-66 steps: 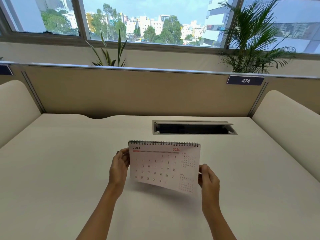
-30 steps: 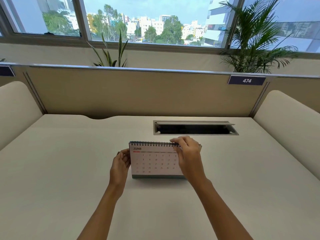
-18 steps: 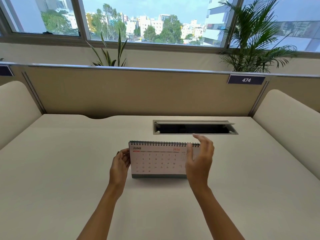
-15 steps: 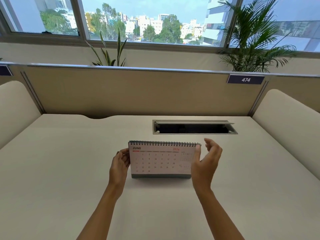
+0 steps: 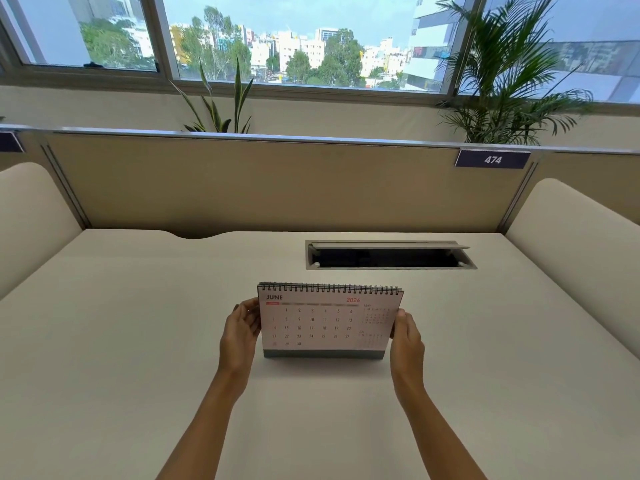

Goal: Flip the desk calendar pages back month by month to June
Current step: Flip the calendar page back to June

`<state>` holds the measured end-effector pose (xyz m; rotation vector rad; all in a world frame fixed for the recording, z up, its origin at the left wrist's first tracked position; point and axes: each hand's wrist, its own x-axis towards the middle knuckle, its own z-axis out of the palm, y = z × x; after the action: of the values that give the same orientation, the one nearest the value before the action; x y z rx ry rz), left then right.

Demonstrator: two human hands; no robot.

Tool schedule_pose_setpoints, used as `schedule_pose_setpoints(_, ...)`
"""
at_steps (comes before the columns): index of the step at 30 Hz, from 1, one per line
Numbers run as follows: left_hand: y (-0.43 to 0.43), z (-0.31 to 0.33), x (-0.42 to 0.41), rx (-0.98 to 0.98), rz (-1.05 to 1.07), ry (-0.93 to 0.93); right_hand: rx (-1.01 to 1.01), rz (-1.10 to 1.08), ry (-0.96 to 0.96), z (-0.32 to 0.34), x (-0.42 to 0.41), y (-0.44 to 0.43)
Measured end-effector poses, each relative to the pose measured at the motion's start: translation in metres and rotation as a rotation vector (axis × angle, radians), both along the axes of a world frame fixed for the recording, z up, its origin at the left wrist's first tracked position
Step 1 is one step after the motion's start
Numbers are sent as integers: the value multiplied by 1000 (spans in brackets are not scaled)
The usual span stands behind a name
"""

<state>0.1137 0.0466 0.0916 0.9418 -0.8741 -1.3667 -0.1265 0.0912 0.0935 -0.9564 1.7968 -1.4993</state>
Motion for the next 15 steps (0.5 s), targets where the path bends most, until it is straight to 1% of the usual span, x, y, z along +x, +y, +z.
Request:
schedule_pose_setpoints(4, 2, -3, 0, 13, -11, -24, 29, 35, -68, -2, 0, 2)
schedule_pose_setpoints(9, 8, -13, -5, 63, -11, -64, 88, 62, -71, -10, -5, 0)
schedule_pose_setpoints(15, 7, -17, -7, 120, -16, -93, 176, 79, -134, -28, -7, -5)
